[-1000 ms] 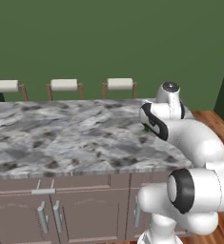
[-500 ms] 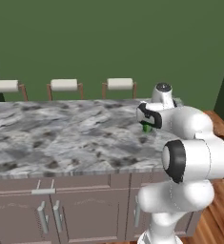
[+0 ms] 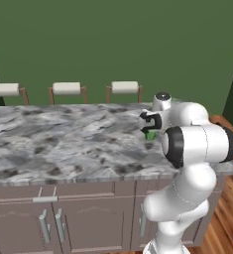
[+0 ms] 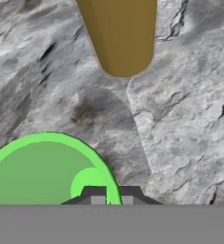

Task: Place the pitcher and cup on the dining counter for serving.

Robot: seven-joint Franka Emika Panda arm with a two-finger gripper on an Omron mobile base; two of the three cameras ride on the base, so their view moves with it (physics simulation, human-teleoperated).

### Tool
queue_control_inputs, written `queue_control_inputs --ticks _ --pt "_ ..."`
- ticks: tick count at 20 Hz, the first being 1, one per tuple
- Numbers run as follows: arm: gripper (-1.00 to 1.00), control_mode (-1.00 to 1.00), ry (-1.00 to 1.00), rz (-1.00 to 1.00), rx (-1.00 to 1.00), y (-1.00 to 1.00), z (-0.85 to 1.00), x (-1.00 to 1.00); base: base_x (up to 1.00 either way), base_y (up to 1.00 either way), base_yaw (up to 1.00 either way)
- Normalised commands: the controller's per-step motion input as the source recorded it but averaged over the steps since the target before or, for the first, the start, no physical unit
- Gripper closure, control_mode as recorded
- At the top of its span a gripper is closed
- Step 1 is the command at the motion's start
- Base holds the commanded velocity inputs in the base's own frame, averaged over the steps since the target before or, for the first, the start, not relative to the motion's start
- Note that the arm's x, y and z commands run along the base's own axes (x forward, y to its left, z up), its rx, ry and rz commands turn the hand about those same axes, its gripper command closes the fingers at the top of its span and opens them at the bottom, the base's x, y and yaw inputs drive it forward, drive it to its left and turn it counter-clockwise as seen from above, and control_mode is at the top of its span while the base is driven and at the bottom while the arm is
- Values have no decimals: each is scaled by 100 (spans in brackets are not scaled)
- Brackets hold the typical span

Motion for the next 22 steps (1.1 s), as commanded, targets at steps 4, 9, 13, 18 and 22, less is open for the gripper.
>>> queue_control_inputs --ticks 4,9,13,18,22 --pt "100 -100 0 -3 0 0 -50 25 0 0 0" --pt "100 -100 -1 -2 0 -1 -44 8 0 0 0" --pt "-100 -100 -1 0 0 -1 -6 0 0 0 0" --pt "-100 -100 -2 0 0 4 28 -9 0 0 0" --pt "-100 -100 -17 0 0 20 93 -51 0 0 0"
